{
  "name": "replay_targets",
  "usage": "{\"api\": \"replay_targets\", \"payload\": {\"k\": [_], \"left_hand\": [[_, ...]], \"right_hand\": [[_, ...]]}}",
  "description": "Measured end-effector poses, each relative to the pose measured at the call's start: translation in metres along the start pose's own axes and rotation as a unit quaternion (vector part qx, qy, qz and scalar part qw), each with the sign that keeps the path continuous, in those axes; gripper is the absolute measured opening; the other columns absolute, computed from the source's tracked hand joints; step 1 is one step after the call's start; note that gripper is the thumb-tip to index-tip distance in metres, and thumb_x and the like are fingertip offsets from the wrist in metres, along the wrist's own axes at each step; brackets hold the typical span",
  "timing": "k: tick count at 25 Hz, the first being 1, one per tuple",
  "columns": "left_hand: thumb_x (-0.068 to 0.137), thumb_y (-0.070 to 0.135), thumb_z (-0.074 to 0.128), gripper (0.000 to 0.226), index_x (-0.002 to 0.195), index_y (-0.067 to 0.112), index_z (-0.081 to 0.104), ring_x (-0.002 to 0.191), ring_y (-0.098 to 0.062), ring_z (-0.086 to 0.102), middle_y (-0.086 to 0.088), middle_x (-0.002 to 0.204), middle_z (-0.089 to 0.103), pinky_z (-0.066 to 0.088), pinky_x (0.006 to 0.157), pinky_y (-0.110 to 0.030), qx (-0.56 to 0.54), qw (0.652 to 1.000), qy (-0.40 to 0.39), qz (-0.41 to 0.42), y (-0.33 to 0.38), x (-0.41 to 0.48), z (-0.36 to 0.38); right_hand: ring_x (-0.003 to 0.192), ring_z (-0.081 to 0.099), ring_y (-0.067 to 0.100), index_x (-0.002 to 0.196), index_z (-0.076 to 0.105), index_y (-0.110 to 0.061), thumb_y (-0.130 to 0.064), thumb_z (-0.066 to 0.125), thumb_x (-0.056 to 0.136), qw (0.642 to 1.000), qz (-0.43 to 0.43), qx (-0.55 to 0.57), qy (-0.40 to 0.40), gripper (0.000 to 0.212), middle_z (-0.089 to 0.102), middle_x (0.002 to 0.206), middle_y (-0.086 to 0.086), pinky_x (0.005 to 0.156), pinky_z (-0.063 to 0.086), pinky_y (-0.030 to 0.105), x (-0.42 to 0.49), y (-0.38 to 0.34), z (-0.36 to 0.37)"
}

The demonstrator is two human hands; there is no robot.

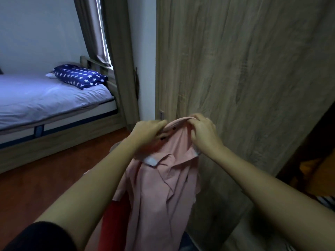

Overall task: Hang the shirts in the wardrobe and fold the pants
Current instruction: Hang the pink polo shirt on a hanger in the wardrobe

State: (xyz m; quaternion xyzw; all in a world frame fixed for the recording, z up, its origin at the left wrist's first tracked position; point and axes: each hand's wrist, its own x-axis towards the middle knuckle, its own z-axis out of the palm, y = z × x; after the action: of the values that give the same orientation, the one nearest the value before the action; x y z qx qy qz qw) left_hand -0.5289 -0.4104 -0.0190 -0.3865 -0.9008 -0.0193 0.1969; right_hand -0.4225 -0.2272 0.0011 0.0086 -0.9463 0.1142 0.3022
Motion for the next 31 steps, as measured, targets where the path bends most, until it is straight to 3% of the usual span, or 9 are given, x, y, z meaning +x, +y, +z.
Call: {"api": "replay_targets", "payload": {"k": [5,10,12,15,19,22,24,28,31], "left_hand": [[0.079,0.015,0.062,0.031,0.11,0.015,0.058,0.104,-0.031,0.058,-0.01,0.111,0.06,0.044,0.081,-0.035,-0.167,0.965,-0.116,-0.165,-0.017,-0.038,-0.028],[0.07,-0.005,0.064,0.026,0.09,0.011,0.069,0.074,-0.017,0.059,-0.007,0.081,0.065,0.042,0.06,-0.024,-0.331,0.885,0.203,-0.258,0.031,-0.039,-0.165],[0.066,-0.008,0.062,0.035,0.094,0.012,0.066,0.069,-0.012,0.057,-0.005,0.081,0.063,0.046,0.061,-0.025,-0.429,0.858,0.213,-0.187,0.058,-0.046,-0.214],[0.061,-0.011,0.063,0.036,0.086,0.015,0.058,0.063,-0.002,0.054,-0.001,0.08,0.058,0.047,0.058,-0.019,-0.476,0.877,0.033,-0.053,0.098,-0.063,-0.259],[0.06,-0.001,0.071,0.037,0.057,0.017,0.039,0.058,-0.017,0.039,0.0,0.06,0.042,0.031,0.051,-0.029,-0.308,0.928,0.166,-0.125,0.151,-0.058,-0.264],[0.057,-0.004,0.063,0.034,0.047,0.027,0.057,0.07,-0.016,0.048,-0.002,0.07,0.047,0.04,0.061,-0.026,-0.431,0.897,0.098,0.027,0.194,-0.051,-0.251],[0.064,-0.012,0.062,0.047,0.061,0.033,0.074,0.08,-0.013,0.055,0.004,0.077,0.049,0.042,0.067,-0.018,-0.388,0.916,0.082,0.059,0.22,-0.038,-0.242],[0.072,0.001,0.055,0.035,0.095,0.02,0.074,0.094,-0.037,0.053,-0.011,0.098,0.053,0.048,0.075,-0.04,-0.213,0.95,0.227,-0.015,0.285,-0.022,-0.218],[0.075,0.017,0.057,0.039,0.114,0.023,0.056,0.099,-0.037,0.051,-0.012,0.11,0.044,0.047,0.076,-0.044,-0.211,0.969,0.127,0.0,0.339,-0.029,-0.199]], "right_hand": [[0.104,0.058,0.033,0.104,0.069,-0.007,-0.001,0.055,0.076,0.997,0.057,-0.051,-0.025,0.032,0.062,0.112,0.013,0.08,0.044,0.032,-0.016,0.008,-0.062],[0.108,0.058,0.034,0.103,0.072,-0.015,0.0,0.055,0.069,0.993,0.102,-0.056,0.027,0.041,0.066,0.112,0.01,0.086,0.044,0.031,-0.04,-0.006,-0.152],[0.103,0.06,0.035,0.096,0.074,-0.015,0.0,0.054,0.068,0.986,0.11,-0.051,0.112,0.037,0.068,0.108,0.011,0.082,0.047,0.032,-0.05,-0.007,-0.206],[0.099,0.063,0.033,0.095,0.075,-0.015,-0.001,0.055,0.073,0.974,0.148,-0.063,0.161,0.032,0.071,0.103,0.012,0.082,0.049,0.031,-0.074,0.002,-0.282],[0.092,0.064,0.032,0.085,0.077,-0.025,-0.008,0.056,0.074,0.972,0.168,-0.124,0.111,0.029,0.072,0.097,0.008,0.076,0.05,0.032,-0.117,0.014,-0.336],[0.087,0.063,0.025,0.084,0.076,-0.027,0.001,0.049,0.073,0.973,0.202,-0.105,0.023,0.04,0.071,0.1,0.005,0.072,0.051,0.029,-0.15,0.031,-0.368],[0.083,0.061,0.018,0.09,0.076,-0.023,0.007,0.047,0.073,0.97,0.223,-0.095,0.009,0.045,0.071,0.102,0.005,0.068,0.046,0.025,-0.177,0.044,-0.385],[0.104,0.061,0.023,0.104,0.073,-0.019,0.008,0.055,0.068,0.965,0.21,-0.157,0.024,0.048,0.068,0.113,0.002,0.079,0.044,0.02,-0.209,0.059,-0.411],[0.105,0.059,0.025,0.097,0.073,-0.014,-0.001,0.068,0.064,0.957,0.219,-0.186,0.036,0.037,0.066,0.114,0.002,0.088,0.051,0.034,-0.229,0.067,-0.438]]}}
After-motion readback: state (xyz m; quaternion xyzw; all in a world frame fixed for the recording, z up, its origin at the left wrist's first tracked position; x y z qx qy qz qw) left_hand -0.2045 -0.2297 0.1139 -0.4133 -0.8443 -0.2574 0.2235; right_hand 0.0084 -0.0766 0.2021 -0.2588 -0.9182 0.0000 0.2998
